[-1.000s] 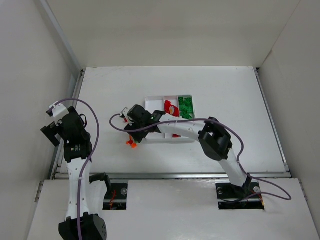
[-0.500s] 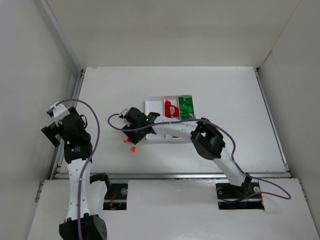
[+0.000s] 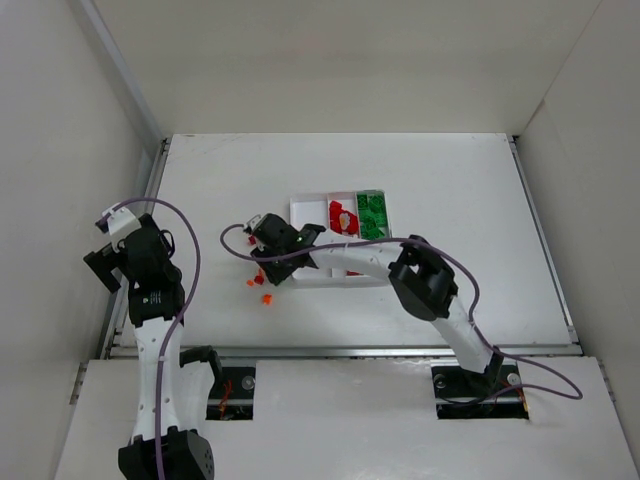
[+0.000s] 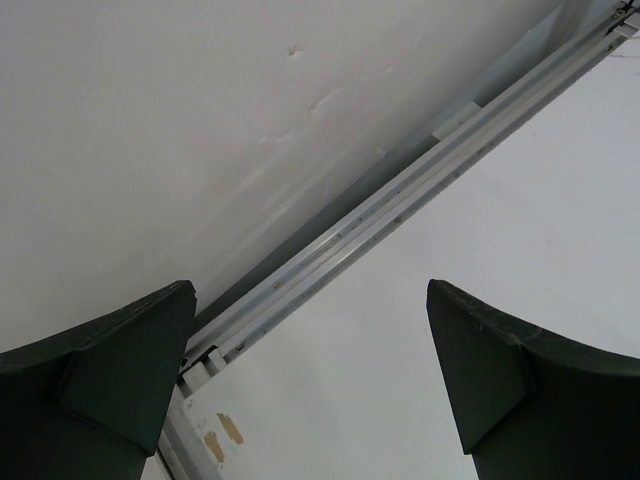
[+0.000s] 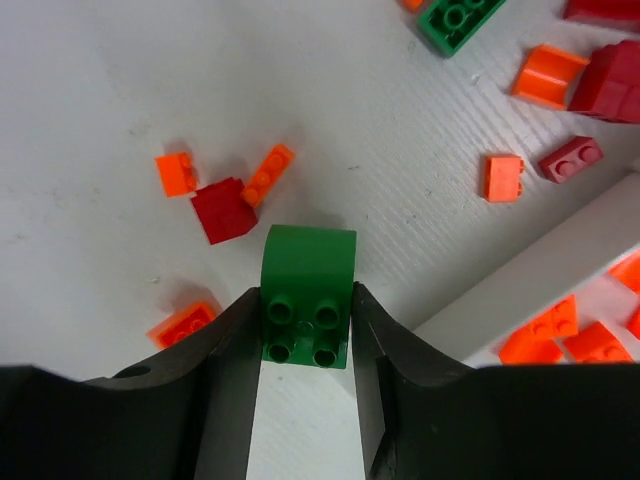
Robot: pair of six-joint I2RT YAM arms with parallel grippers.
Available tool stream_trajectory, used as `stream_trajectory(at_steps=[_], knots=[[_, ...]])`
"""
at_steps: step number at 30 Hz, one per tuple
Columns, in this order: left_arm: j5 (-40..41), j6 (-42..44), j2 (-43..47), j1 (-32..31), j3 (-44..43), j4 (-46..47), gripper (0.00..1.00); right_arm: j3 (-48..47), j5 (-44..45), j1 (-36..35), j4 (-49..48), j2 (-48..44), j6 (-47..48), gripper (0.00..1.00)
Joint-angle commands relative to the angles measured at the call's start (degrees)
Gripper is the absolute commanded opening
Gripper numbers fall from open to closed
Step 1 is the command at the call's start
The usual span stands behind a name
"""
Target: Sort the legos into containers by color
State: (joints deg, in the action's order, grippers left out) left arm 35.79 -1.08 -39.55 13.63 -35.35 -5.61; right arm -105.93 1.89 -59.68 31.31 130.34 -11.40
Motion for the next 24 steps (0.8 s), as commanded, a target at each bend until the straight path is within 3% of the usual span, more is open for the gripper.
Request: stream_trajectory(at_steps=[1,7,12,17,21,24], knots=[[-2.38,2.04,0.88,0.35,0.2,1.04,1.0,-0.15,0.92,1.05,-4.49,-9.46,-2.29,0.0],[-14.06,6.61,0.88,0.35,0.2,-0.72,1.0,11.68,-2.95,13.85,-16.27,-21.35,-12.15,0.0],[-21.98,8.99,-0.18,0.35,-0.95,-1.78,1.0,14.86,0.92,24.07,-6.8,-22.06,-11.37,0.0],[-22.52,8.47,-1.31,0.35,-1.47,-2.39,1.0,22.86,4.25,31.27,-6.79,-25.31,-8.64,0.0],[-17.16,3.98,-3.16,0.35,-3.84,-1.78,1.0,25.5,1.63,34.37,-7.32,-25.23,-7.5,0.03],[-22.85,7.92,-4.74,-0.18,-5.77,-0.38,1.0,25.51,1.62,34.98,-7.84,-23.57,-5.83,0.03]])
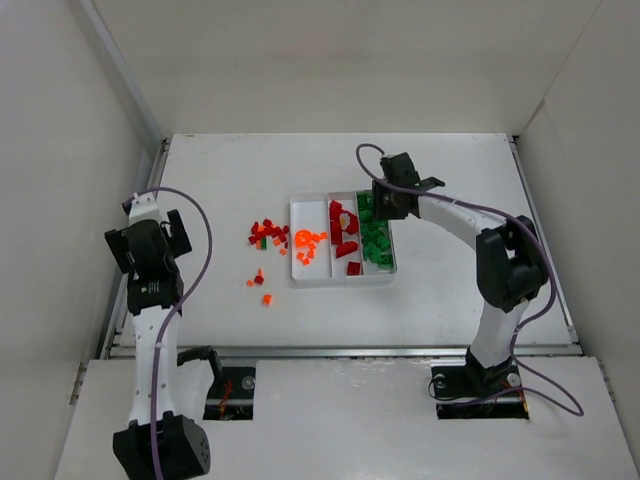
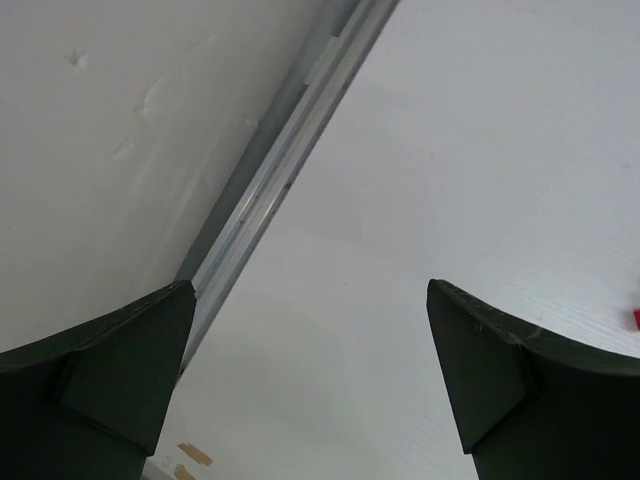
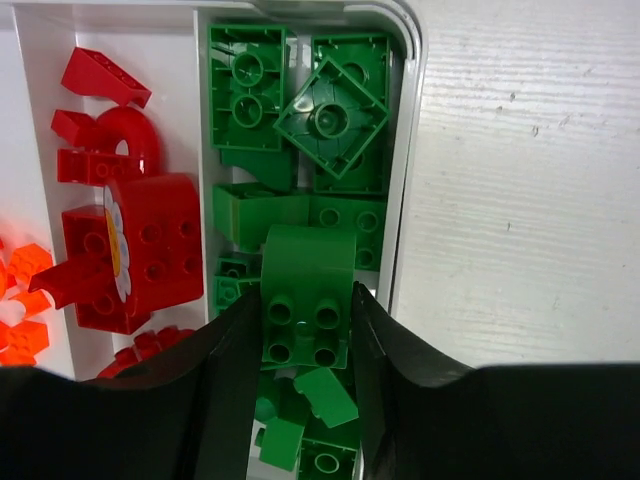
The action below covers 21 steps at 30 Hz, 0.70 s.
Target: Sort the legos into containers by color
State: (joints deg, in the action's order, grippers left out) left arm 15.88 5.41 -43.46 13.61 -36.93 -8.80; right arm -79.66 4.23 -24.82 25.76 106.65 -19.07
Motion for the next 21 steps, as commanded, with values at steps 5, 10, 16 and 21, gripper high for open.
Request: stream_trajectory(at_steps=[5,10,16,21], knots=[[-22.5,21.86,-3.73,-0.16,-6.49,1.86,1.0,-3.57,-3.0,0.12,-1.76,1.89,3.78,0.09],[-34.14,35.53,-10.14,-3.32,-8.6,-3.5,0.96,-6.91,-3.0,0.12,2.18,3.73,6.58,0.61],[-50.81,62.38,-13.58,-5.87,-8.52,-16.39,0.85,-9.64,-3.0,0.12,4.65,1.02,9.48,0.96],[-54.46,101.34,-13.57,-8.5,-4.82,-31.44,0.75,-10.17,-4.41,0.12,3.34,-1.62,10.02,0.99]])
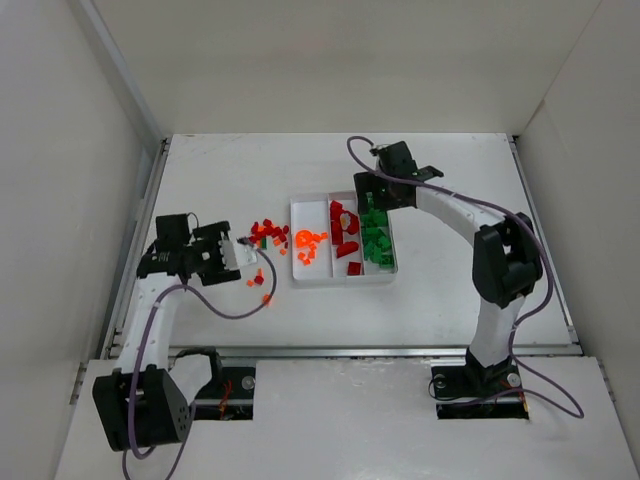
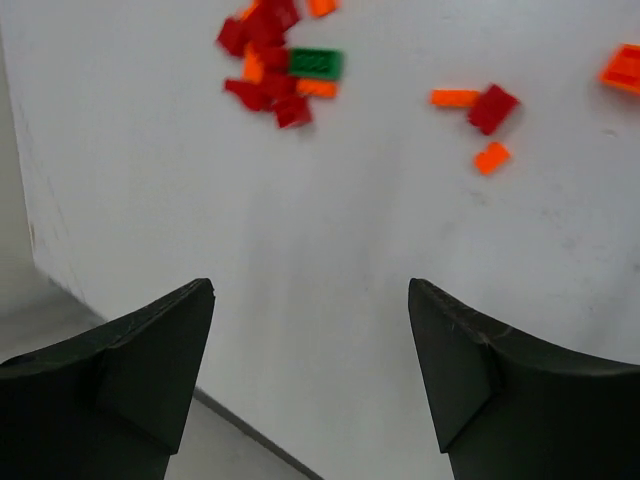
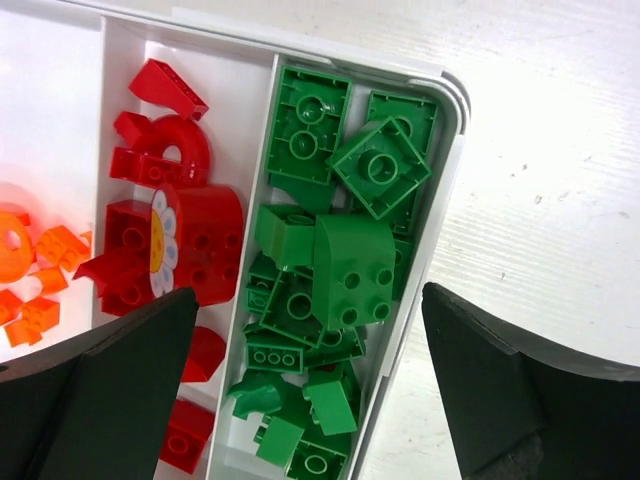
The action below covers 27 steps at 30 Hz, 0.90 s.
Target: Sort the legos into containers by color
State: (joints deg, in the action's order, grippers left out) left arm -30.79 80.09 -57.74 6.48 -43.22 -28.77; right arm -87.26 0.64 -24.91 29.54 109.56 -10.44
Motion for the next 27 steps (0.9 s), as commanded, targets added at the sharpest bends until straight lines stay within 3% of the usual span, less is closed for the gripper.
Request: stream_trajectory(at_steps=[1,5,11,16,20,23,27], knots=[[-8.76,31.56,-0.26,-1.9,2.0,-13.31,0.75,-2.56,-1.34,0.21,-1.23,-5.31,1.38,0.99],[-10.87,43.09,-10.44,-2.61,-4.99,-23.23,0.73,-0.02,-2.84,0.21,-4.74,-7.6,-0.98,0.99],[-11.22,45.96,-29.15,-5.49,-18.9,-36.16,0.58,1.49,-5.04,0.21,-6.87,-7.7,-0.73,0.99],[-8.25,44.36,-32.0,-12.44,-22.7,-35.31,0.55,1.48,-3.98,0.74,-6.07,-7.17,1.38,0.99],[-3.77,38.13,-31.39,-18.34,-18.48,-30.21,0.48,1.48,-3.98,2.05,-6.07,-7.17,1.91,0.99],[0.71,35.92,-31.39,-19.58,-17.08,-27.48,0.37,1.48,-5.03,2.58,-6.77,-7.17,1.91,0.99],[3.19,36.88,-33.14,-19.58,-16.54,-26.42,0.37,2.01,-5.57,3.81,-7.39,-6.64,1.91,0.99]])
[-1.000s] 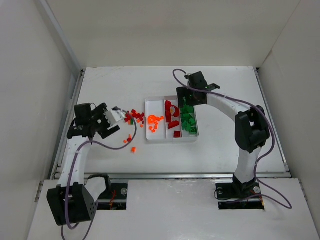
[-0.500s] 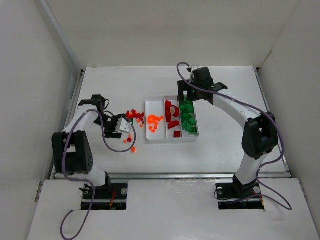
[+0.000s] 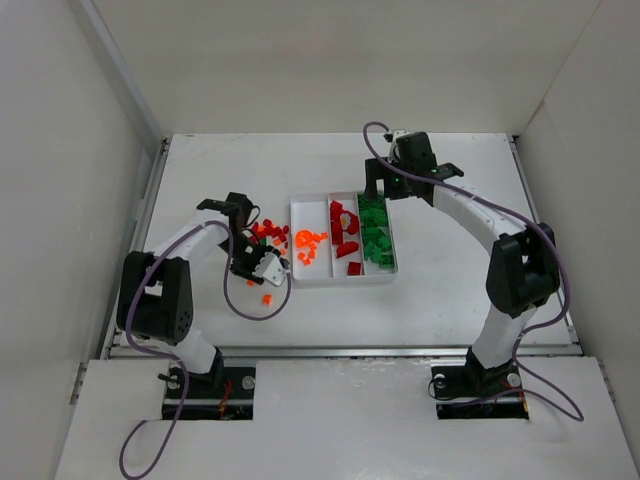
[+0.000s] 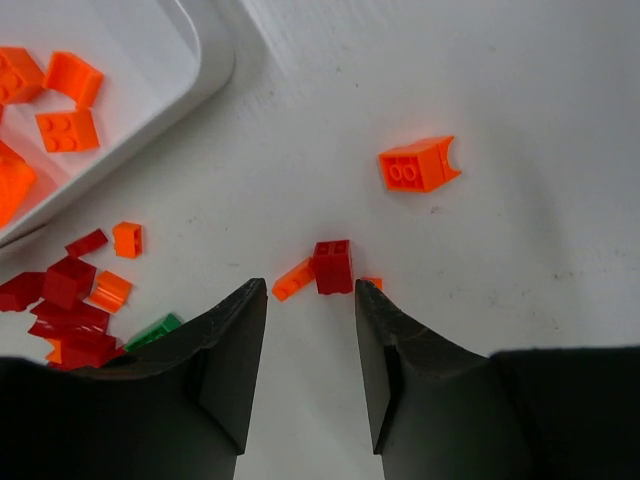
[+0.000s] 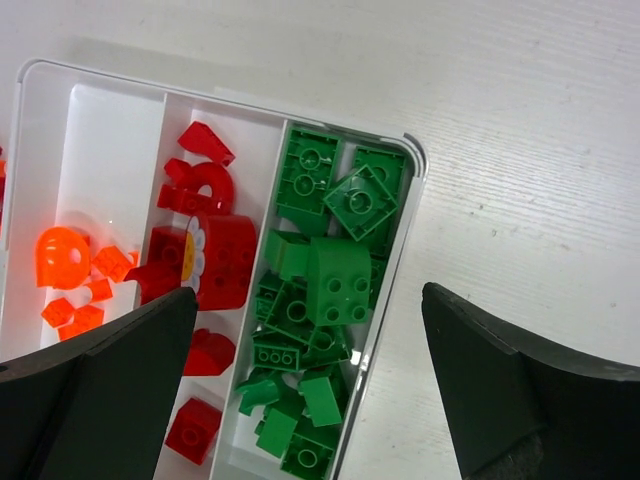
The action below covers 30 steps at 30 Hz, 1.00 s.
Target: Sort the legos into containers by color
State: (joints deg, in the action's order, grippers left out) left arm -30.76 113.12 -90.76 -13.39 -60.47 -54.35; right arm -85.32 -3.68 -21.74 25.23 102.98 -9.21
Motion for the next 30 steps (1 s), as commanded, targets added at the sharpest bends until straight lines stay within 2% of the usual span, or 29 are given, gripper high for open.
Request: stream_trajectory(at_steps=[1,15,21,25,30], knots=[[3.69,4.38,-0.73,0.29,1.22,-0.85,0.37,0.06,-1.24,0.64,-3.09,-0.06,0.69,0.99],[5.54,1.14,-3.28,-2.61,3.69,3.28,0.36,0.59,-1.24,1.7,-3.09,0.47,0.16,0.99],[7.2,-0.53,-3.9,-2.61,4.83,5.39,0.23,-0.02,-1.24,1.7,-3.09,0.47,0.16,0.99],[7.74,-1.15,-4.42,-2.61,4.83,5.91,0.19,-0.02,-1.24,1.7,-3.09,0.47,0.16,0.99],[7.04,-1.15,-3.29,-2.61,4.83,5.92,0.0,-0.02,-1.24,2.23,-2.56,0.47,0.16,0.99]])
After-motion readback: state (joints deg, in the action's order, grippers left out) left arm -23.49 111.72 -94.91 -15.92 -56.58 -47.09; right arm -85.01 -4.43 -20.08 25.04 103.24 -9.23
